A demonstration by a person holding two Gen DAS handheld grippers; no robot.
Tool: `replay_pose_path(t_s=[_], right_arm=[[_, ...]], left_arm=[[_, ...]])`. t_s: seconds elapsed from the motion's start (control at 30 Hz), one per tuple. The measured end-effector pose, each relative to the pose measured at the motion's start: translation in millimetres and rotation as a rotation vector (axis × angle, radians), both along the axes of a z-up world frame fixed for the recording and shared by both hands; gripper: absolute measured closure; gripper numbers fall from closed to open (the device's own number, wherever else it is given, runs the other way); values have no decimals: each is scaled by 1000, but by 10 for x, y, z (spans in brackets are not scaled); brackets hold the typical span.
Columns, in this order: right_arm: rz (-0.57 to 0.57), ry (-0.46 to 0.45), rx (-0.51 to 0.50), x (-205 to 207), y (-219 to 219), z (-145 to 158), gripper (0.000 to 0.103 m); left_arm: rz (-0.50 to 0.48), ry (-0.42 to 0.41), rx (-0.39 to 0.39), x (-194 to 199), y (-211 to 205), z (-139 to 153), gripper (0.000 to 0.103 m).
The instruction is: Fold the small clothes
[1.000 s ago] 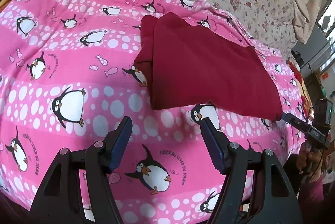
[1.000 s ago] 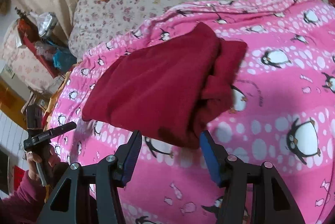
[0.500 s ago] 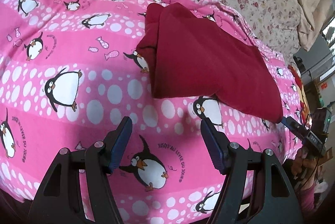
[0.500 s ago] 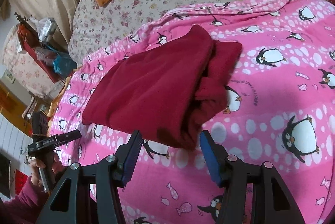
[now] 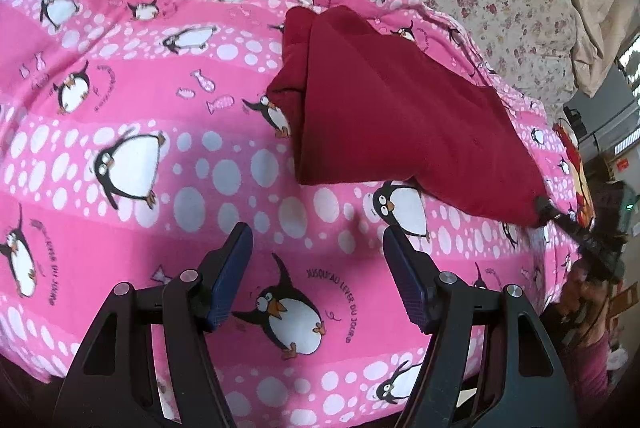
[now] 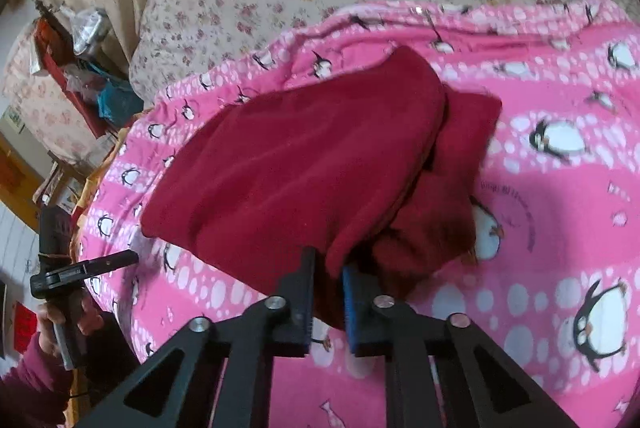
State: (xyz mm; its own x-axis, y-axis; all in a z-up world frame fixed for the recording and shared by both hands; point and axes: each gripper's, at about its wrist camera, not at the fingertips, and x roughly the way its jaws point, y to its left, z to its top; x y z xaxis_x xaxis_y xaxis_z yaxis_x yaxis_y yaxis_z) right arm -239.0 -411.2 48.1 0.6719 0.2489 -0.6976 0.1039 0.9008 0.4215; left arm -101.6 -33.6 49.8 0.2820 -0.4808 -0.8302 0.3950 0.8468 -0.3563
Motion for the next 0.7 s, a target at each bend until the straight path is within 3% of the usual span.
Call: replay_pose_path(t_s=[0.13,0.27,0.47,0.57,0.67,0.7], right_arm=[[-15,-70,-84,-158,-77,249,96],[-22,29,-122,-159,-111,6,96],[-60,39,-93,-247,-147,-5,96],[-101,31,-66,-299,-172,101,88],[-141,10,-83,-286,-143,242,62],[-134,-9,-78,-271,-120,294,61]], left_arm=[[-20,-42,10,12,-23,42,35],[-11,-37,-3,63,-95,42,35],[-10,-118,17,73,-232,193,35],[3,-151,42,116,-346,225,35],[23,-165,63,180,-465,214,35],[30,-172,68,196,-502,213,35]])
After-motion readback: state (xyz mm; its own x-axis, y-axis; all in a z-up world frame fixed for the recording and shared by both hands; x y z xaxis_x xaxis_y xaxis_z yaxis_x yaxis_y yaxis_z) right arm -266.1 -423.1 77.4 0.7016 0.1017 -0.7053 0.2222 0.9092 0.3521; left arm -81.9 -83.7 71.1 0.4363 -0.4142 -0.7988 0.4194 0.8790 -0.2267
